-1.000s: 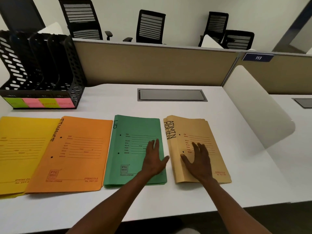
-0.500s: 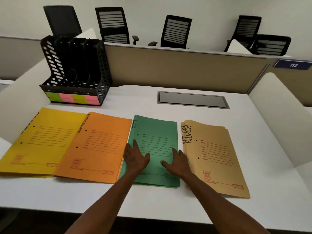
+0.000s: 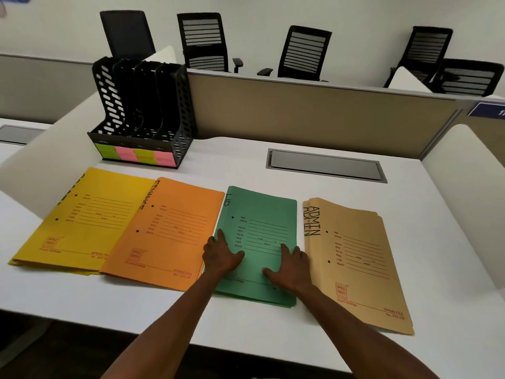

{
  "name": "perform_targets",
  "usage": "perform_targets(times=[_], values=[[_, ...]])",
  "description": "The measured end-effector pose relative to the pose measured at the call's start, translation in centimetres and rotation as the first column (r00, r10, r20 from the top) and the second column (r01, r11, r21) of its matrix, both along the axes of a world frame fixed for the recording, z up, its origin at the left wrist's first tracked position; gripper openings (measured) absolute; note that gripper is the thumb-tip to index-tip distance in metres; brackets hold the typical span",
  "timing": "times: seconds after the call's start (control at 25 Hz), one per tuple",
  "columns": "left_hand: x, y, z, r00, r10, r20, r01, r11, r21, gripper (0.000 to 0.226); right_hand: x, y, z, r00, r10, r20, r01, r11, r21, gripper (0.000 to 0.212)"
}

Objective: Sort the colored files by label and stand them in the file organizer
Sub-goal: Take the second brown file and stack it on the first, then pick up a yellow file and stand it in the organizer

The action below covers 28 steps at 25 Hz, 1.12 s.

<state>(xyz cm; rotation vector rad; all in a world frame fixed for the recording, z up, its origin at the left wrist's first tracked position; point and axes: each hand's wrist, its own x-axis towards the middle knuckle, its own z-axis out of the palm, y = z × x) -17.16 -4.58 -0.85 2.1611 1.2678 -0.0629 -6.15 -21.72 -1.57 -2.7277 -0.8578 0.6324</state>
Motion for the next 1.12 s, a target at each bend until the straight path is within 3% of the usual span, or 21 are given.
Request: perform_targets(times=[0.2, 0.64, 1.12], values=[[-0.5, -0.6, 0.2, 0.998, -0.021, 0.054, 0.018, 0.999, 0.051, 0.1, -0.5, 0.4, 0.8, 1.0, -0.03, -0.006, 0.03, 0.994, 0.104, 0.099], [-2.7, -1.5, 1.3, 0.973, -0.052, 0.223, 0.026, 0.992, 0.121, 0.095, -2.1, 2.1, 1.6, 0.991, 0.135, 0.003, -0.13, 0.944, 0.302, 0.097], [-11.7, -0.3, 0.5, 0.964, 0.095, 0.249, -0.127, 0.985, 0.117, 0.091, -8.3, 7.2, 0.8, 0.935, 0.351, 0.041, -0.342, 0.868, 0.361, 0.094]])
